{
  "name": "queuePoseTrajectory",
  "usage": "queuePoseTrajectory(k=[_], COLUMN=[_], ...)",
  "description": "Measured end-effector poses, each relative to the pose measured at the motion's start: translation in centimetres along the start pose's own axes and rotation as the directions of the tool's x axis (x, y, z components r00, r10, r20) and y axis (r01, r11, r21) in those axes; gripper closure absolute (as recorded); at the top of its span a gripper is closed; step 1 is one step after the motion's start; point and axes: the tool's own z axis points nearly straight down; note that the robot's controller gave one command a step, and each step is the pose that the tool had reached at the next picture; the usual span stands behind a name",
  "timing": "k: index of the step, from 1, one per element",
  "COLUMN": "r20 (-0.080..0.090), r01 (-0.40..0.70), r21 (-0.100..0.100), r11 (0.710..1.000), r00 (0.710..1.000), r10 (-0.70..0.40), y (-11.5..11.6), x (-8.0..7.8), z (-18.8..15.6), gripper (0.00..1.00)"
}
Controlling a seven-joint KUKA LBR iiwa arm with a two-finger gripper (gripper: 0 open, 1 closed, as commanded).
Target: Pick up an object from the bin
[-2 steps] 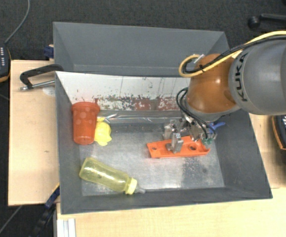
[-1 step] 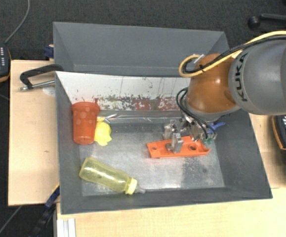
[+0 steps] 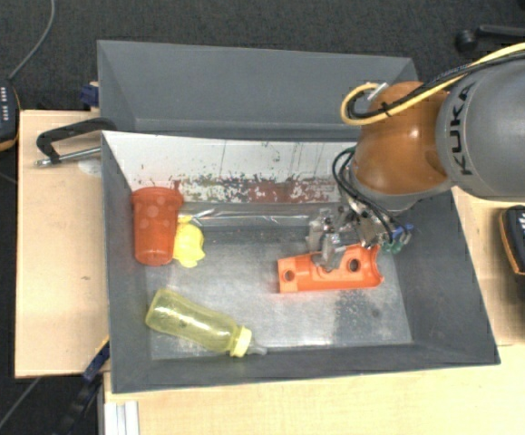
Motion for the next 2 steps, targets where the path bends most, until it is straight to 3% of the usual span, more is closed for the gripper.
queuePoseTrajectory(k=[1,2], r20=[0.0,0.006], r01=[0.0,-0.005], r21=[0.0,0.0], r11=[1.0,1.0], r00=[1.0,1.0], r10=[0.0,0.005], y=[0.0,1.2], x=[0.0,0.6], z=[0.0,-10.8], gripper=[1.0,1.0])
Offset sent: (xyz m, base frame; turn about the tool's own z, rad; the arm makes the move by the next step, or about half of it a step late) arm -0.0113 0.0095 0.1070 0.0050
